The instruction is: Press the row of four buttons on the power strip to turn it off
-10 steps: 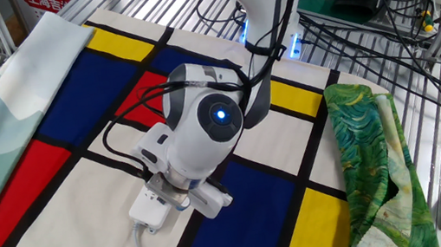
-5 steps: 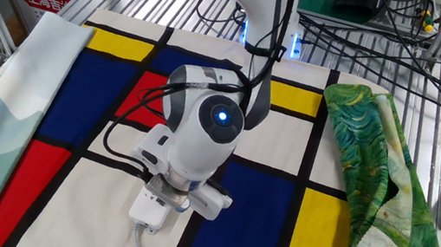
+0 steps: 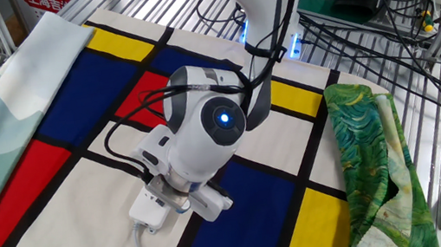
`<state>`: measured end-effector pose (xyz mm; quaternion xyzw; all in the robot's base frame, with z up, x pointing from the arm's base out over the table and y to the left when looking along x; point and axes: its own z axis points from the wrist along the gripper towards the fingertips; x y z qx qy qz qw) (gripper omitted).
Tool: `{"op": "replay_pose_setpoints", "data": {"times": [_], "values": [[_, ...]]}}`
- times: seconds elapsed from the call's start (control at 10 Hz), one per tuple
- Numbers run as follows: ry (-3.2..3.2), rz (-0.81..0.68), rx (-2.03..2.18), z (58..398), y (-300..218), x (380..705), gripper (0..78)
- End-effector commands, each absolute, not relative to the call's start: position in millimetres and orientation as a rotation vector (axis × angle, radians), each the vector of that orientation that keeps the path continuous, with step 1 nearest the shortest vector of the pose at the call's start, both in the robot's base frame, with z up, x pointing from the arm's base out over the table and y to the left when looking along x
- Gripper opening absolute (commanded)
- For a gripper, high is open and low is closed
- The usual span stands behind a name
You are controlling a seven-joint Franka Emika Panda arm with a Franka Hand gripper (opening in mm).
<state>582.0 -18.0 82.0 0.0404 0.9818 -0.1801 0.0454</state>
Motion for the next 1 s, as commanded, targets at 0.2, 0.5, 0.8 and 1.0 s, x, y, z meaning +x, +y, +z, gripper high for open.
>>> {"op": "replay_pose_setpoints", "data": {"times": [0.2, 0.5, 0.8, 1.0], "values": [[3.033, -0.599, 0.121, 41.5, -16.3, 555.1, 0.0], [3.038, -0.593, 0.118, 44.1, -17.2, 552.9, 0.0], [3.046, -0.593, 0.11, 50.7, -19.0, 551.3, 0.0], [3.047, -0.591, 0.111, 57.3, -20.9, 550.0, 0.0]]}}
